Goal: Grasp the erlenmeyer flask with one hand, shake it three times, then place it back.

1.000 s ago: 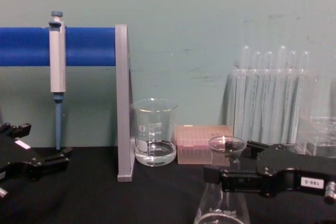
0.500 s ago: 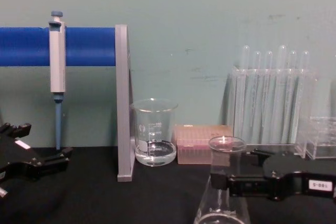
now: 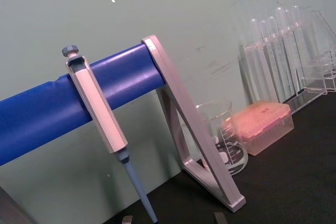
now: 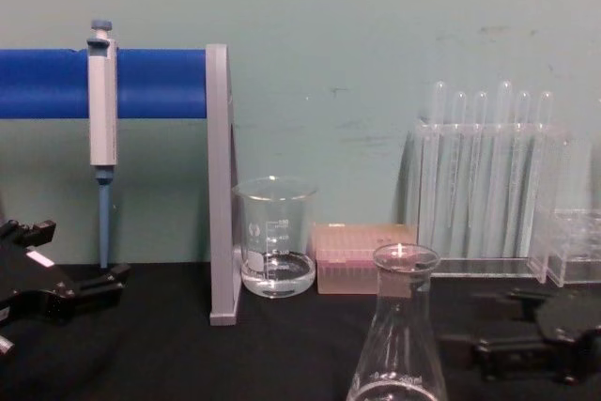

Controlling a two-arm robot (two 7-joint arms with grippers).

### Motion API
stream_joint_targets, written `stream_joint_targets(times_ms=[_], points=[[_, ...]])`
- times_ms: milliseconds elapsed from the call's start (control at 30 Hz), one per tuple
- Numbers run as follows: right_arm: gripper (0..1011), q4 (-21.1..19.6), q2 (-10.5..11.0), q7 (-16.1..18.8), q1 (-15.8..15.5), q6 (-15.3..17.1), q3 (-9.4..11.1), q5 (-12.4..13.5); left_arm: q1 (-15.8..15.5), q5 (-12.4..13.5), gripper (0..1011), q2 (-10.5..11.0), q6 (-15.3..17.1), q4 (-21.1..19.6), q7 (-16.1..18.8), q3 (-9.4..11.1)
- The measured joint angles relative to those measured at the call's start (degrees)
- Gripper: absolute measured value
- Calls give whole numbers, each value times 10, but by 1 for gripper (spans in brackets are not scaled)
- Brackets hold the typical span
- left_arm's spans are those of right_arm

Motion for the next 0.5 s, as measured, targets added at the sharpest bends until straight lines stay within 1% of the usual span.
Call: stream_joint_targets(times_ms=[33, 67, 100, 133, 200, 233, 300, 400, 433, 500], points=[[1003, -4, 5, -2, -2, 4, 1, 1, 0, 0, 1001, 0, 0, 0, 0, 0], [1003, -10, 15, -5, -6, 12, 4, 2, 0, 0, 1001, 0, 0, 0, 0, 0], [1003, -10, 15, -5, -6, 12, 4, 2, 0, 0, 1001, 0, 0, 0, 0, 0], [1003, -15, 24, -10, -10, 18, 8, 4, 0, 0, 1001, 0, 0, 0, 0, 0], [1003, -21, 35, -20, -15, 25, 15, 6, 0, 0, 1001, 0, 0, 0, 0, 0], [1003, -21, 35, -20, -15, 25, 15, 6, 0, 0, 1001, 0, 0, 0, 0, 0], [1002, -23, 42, -36, -18, 30, 26, 9, 0, 0, 1001, 0, 0, 0, 0, 0], [1003, -23, 42, -52, -18, 31, 35, 10, 0, 0, 1001, 0, 0, 0, 0, 0], [1003, -23, 39, -64, -19, 30, 43, 11, 0, 0, 1001, 0, 0, 0, 0, 0], [1002, -20, 33, -81, -18, 26, 50, 11, 0, 0, 1001, 0, 0, 0, 0, 0]])
